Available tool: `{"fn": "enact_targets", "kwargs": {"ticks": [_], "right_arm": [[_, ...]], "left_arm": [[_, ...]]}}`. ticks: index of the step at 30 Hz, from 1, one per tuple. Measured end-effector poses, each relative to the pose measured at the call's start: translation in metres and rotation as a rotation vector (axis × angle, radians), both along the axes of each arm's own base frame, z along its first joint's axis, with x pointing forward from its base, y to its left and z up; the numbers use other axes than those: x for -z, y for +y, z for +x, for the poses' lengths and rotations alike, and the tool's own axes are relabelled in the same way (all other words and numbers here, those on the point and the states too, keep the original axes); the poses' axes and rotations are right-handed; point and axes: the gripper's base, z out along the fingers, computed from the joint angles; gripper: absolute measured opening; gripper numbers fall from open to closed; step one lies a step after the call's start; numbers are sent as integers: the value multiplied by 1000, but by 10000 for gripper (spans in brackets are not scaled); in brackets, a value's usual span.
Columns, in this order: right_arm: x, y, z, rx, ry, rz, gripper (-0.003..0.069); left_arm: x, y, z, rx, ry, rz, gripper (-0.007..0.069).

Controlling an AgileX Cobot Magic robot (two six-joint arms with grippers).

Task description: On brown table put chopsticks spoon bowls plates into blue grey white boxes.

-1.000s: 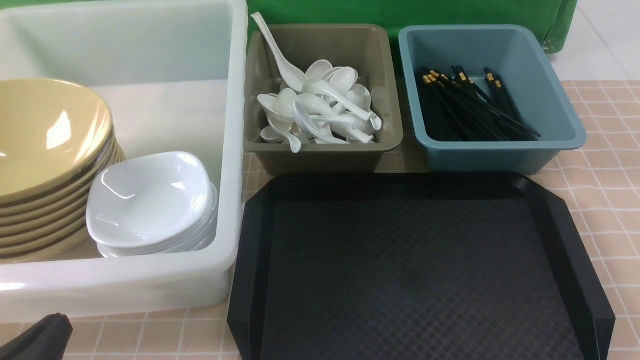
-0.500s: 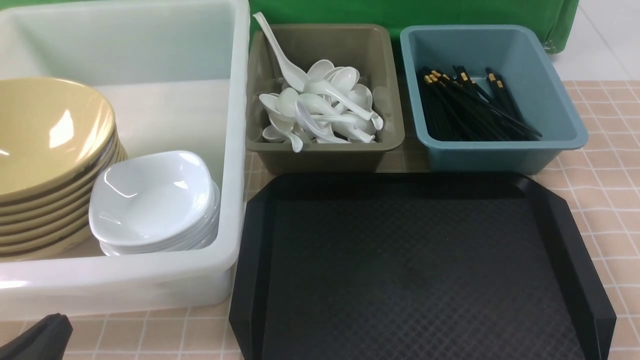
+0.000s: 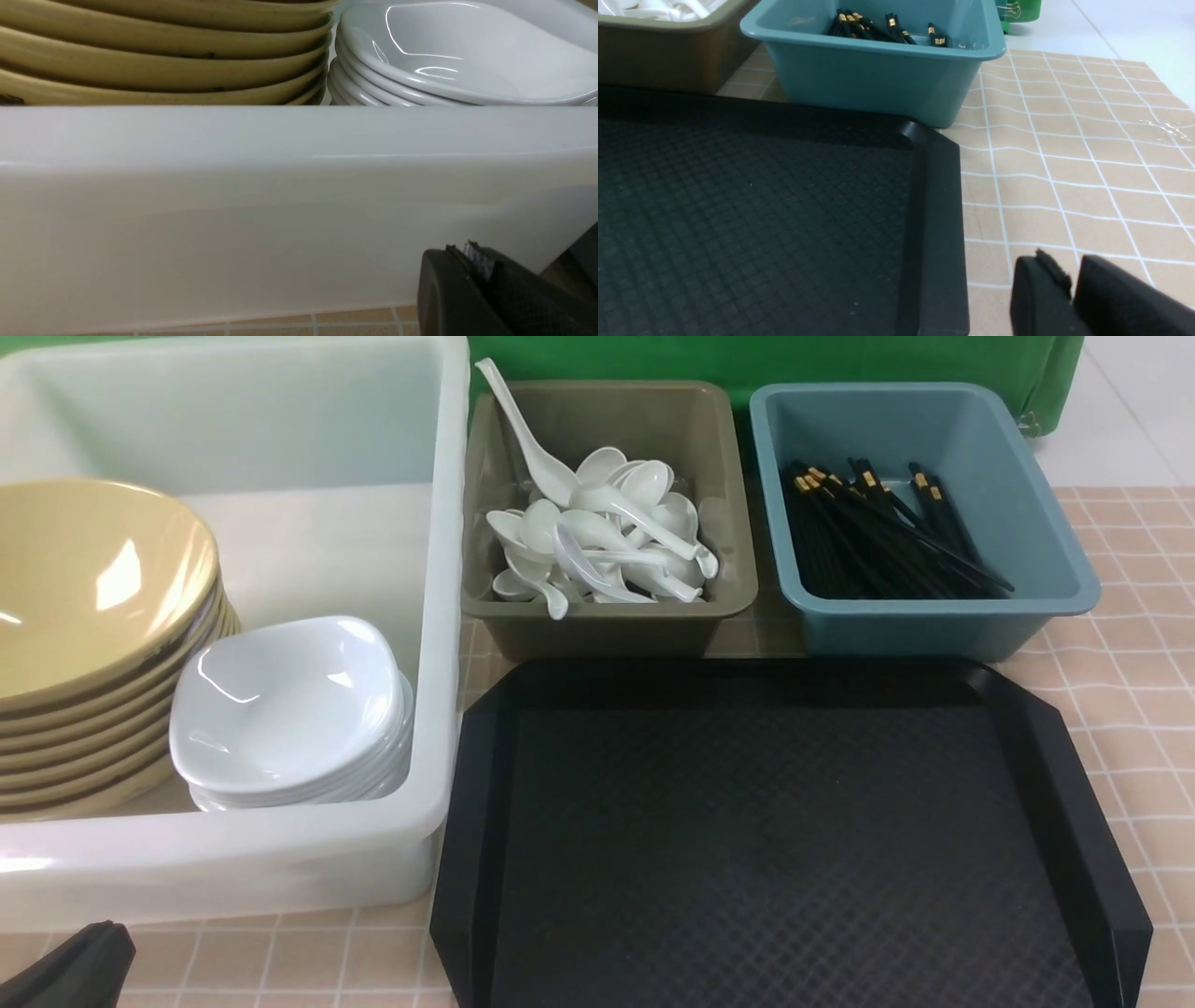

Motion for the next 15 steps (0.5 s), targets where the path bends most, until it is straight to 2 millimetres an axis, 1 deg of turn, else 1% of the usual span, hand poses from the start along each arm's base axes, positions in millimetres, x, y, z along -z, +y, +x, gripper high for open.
{"fn": "enact_targets", "kwargs": {"ticks": [15], "right_arm": [[0,0,0,0,0,0,173]], "left_arm": [[0,0,0,0,0,0,6]]}}
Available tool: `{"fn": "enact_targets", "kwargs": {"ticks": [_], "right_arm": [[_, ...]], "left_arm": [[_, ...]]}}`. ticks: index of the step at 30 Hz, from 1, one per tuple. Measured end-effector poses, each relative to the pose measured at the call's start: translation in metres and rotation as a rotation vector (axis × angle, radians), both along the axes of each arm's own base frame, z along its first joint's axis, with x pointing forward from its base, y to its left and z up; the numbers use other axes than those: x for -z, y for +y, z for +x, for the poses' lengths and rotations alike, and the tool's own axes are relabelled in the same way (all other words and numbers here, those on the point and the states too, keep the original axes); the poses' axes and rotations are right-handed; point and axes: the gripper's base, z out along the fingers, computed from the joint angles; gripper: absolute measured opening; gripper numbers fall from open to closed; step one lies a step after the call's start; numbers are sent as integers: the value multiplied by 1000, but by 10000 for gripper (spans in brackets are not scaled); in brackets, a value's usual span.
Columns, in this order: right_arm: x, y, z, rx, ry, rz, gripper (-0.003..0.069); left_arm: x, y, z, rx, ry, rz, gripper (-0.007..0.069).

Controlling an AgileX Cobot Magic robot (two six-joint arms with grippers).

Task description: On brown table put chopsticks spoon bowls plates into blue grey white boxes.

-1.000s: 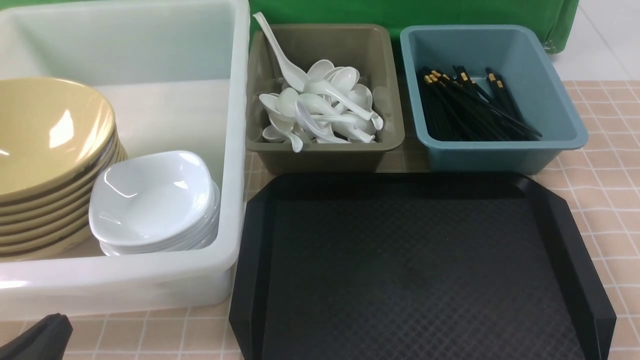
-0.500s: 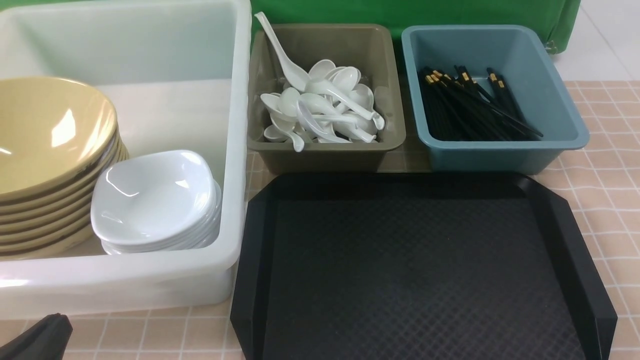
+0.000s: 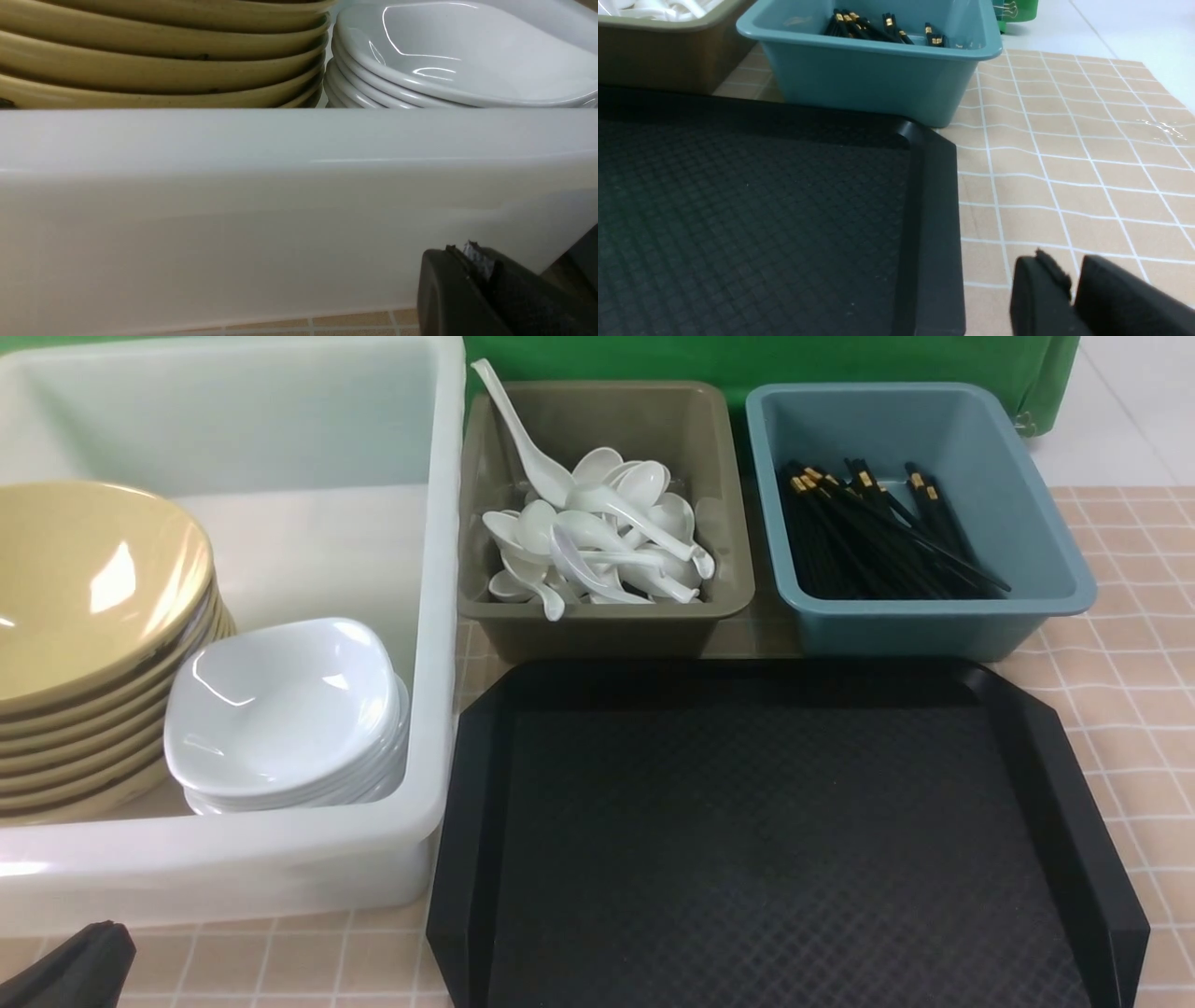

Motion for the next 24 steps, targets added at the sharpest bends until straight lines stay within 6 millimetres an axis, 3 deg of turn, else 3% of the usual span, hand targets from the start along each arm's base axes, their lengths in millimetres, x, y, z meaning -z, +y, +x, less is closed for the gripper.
{"fn": "enact_targets", "kwargs": {"ticks": [24], "right_arm": [[0,0,0,0,0,0,195]], "left_arm": [[0,0,0,-1,0,-4,6]]}}
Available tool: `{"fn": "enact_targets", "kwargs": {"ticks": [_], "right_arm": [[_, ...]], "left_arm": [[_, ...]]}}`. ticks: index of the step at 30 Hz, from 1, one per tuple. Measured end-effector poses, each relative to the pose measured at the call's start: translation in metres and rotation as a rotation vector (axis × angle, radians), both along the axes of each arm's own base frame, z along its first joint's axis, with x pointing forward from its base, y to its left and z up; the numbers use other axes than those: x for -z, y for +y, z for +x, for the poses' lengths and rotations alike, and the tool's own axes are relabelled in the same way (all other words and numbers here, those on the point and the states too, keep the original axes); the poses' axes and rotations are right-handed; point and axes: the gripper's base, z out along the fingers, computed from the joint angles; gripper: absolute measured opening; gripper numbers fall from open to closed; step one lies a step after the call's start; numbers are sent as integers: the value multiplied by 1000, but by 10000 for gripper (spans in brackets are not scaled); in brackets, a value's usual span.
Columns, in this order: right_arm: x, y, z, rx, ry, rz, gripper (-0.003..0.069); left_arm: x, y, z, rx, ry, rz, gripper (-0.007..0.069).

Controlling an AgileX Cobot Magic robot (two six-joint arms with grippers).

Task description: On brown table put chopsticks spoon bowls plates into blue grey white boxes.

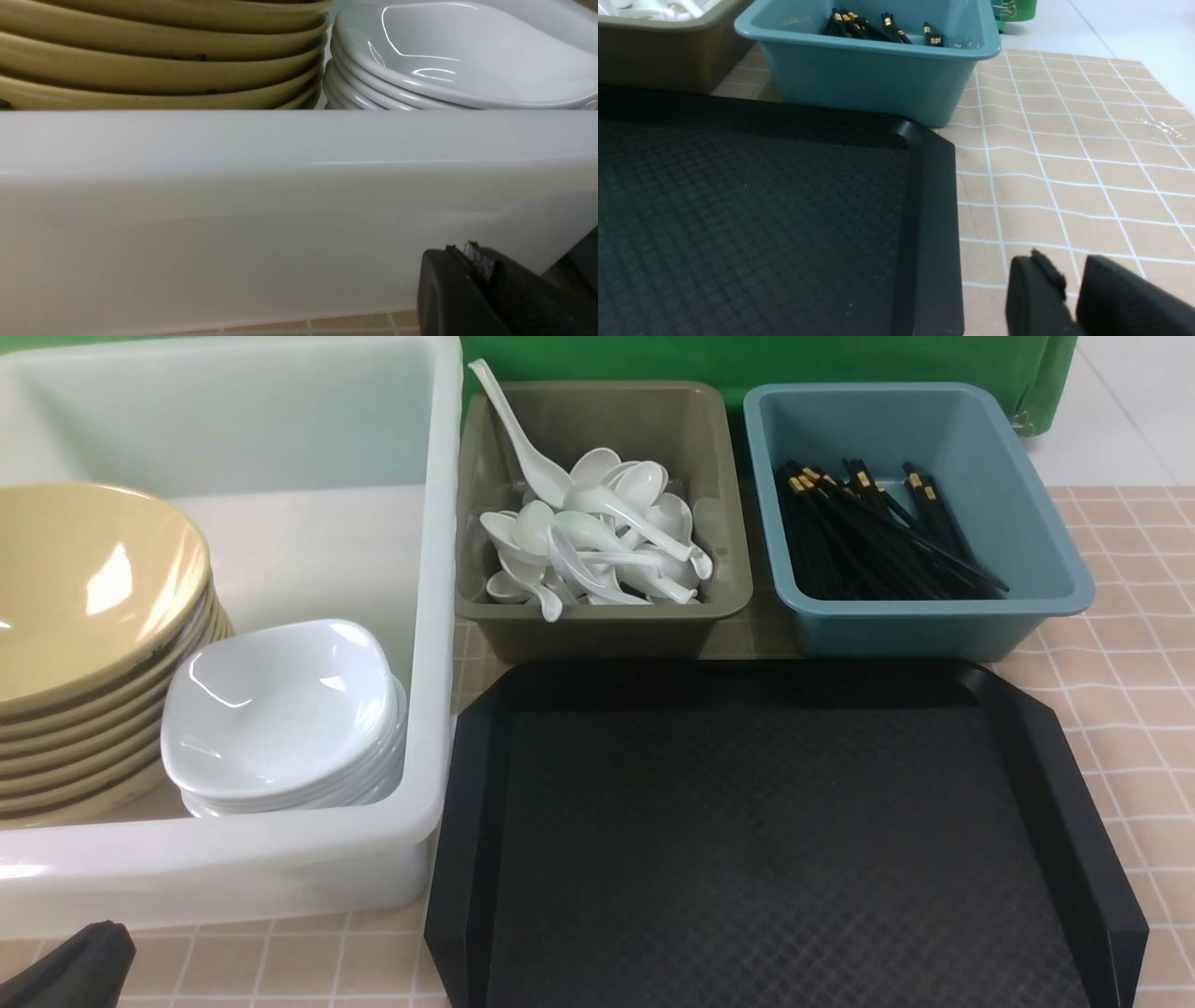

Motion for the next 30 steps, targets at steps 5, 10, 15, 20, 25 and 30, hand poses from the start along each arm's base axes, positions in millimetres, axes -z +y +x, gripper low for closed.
{"fn": "enact_targets", "kwargs": {"ticks": [5,10,15,20,25,30], "right_arm": [[0,0,0,0,0,0,200],[0,0,0,0,0,0,205],[0,0,0,0,0,0,213],[0,0,0,0,0,0,216],[0,0,0,0,0,0,222],[0,0,0,0,0,0,225]], "left_arm": [[0,0,0,0,0,0,6],[0,0,0,0,0,0,6],[0,0,0,0,0,1,6],[0,0,0,-1,0,-1,6],[0,0,0,-1,0,-3,6],[0,0,0,-1,0,-3,6]]}}
